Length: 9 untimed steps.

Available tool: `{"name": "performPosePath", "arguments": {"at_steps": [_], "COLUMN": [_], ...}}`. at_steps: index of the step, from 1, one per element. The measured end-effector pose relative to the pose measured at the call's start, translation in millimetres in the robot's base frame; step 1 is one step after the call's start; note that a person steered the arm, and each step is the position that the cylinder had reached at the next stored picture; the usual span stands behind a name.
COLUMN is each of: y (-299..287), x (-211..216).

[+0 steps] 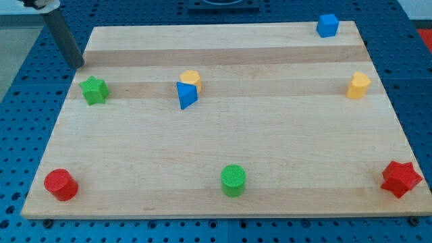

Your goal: Slide the green star towards the top center

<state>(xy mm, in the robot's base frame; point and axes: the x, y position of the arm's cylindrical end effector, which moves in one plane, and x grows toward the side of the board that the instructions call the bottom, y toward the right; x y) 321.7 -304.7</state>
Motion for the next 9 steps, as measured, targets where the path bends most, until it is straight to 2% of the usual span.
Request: {"name": "performPosePath", "arguments": {"at_steps": [1, 2, 4, 6, 9], "y": [16, 20, 54, 78, 156], "x": [74, 86, 86, 51, 29]}}
